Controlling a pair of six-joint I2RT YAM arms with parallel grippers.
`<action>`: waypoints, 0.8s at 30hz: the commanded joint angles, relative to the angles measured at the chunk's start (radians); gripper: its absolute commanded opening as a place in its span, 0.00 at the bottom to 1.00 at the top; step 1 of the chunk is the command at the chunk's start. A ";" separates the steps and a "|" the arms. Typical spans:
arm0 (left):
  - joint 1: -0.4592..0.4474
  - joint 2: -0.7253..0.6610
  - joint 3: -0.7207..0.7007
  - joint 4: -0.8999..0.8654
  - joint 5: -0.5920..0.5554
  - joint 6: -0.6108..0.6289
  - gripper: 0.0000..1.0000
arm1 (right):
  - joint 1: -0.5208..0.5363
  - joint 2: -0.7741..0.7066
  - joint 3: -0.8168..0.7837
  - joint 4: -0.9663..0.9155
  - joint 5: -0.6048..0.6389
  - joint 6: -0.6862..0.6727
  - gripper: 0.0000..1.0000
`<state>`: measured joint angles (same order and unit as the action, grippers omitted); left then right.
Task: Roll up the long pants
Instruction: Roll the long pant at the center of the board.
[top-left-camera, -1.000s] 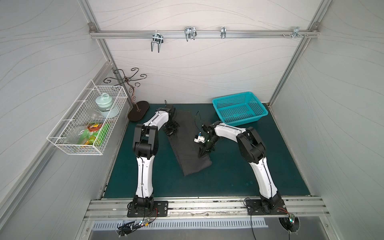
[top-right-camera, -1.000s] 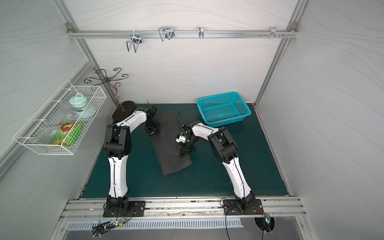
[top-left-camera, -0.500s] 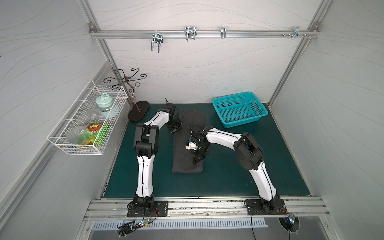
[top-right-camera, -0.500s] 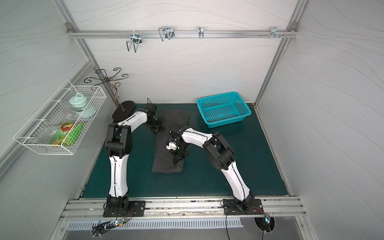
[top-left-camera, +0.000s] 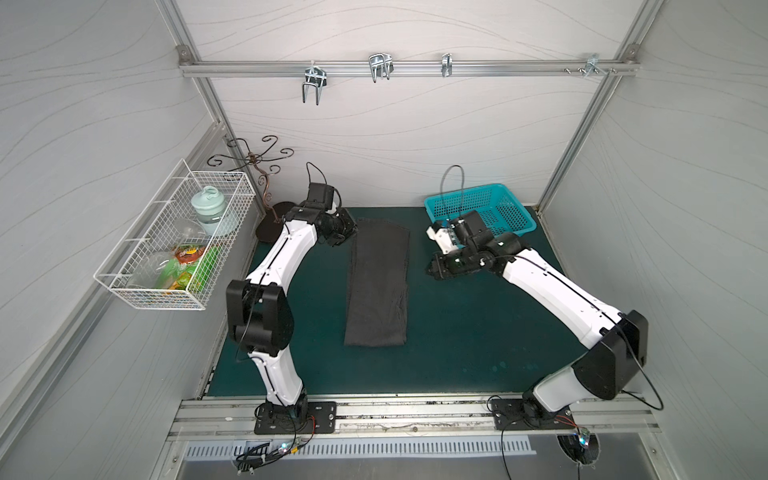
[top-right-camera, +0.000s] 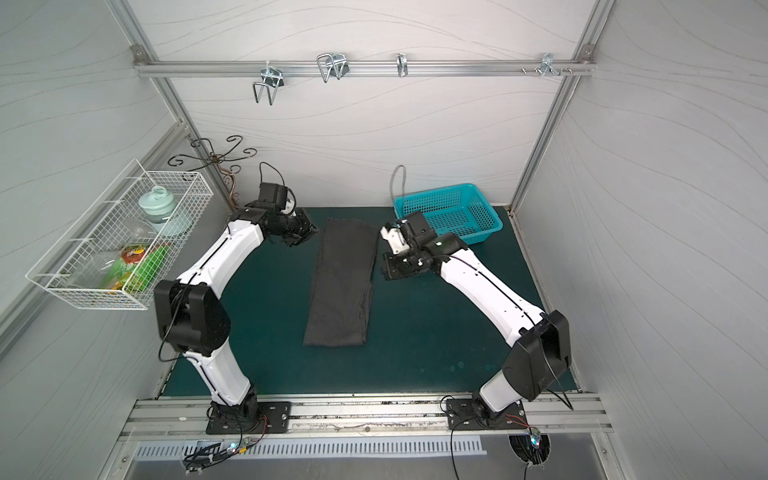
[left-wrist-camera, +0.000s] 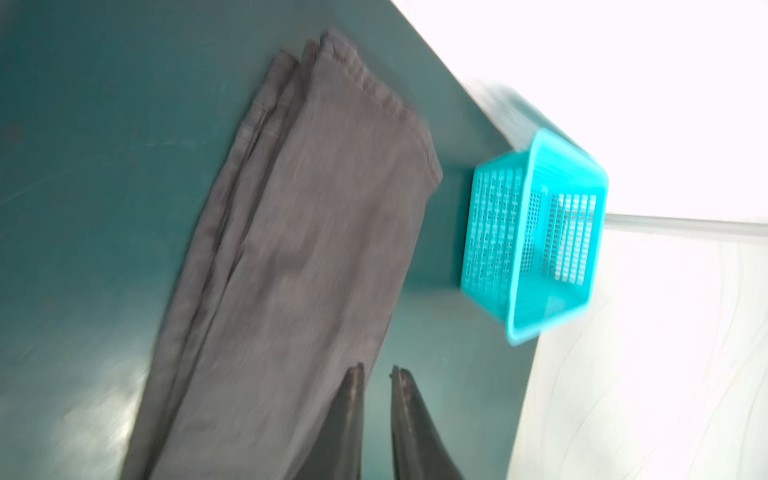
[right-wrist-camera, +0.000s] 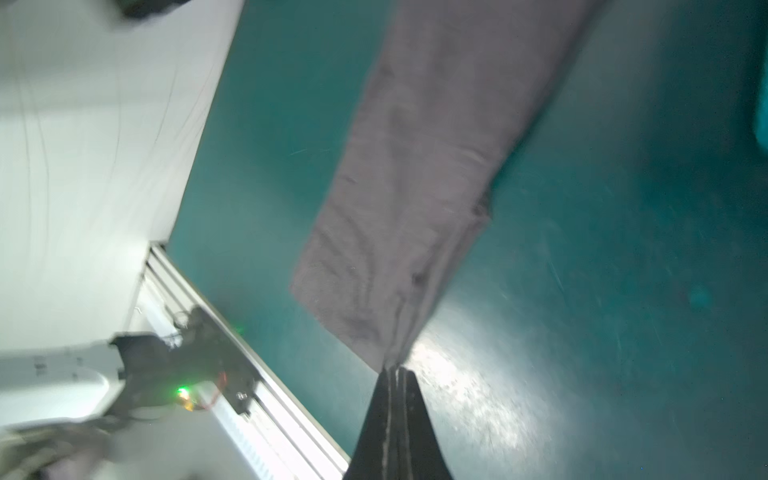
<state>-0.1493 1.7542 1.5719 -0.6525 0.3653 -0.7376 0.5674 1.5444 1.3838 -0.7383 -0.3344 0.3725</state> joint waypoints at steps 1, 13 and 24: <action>-0.001 -0.021 -0.184 0.056 0.042 -0.007 0.00 | -0.024 0.076 -0.118 0.008 -0.162 0.100 0.00; -0.019 -0.141 -0.430 0.040 0.049 -0.007 0.00 | 0.318 0.056 -0.102 -0.161 0.292 -0.151 0.00; -0.018 -0.063 -0.358 0.059 0.088 -0.006 0.00 | 0.762 0.135 -0.121 -0.191 0.858 -0.322 0.94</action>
<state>-0.1646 1.6653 1.1595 -0.6136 0.4427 -0.7586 1.2709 1.6421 1.2705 -0.8787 0.3042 0.0921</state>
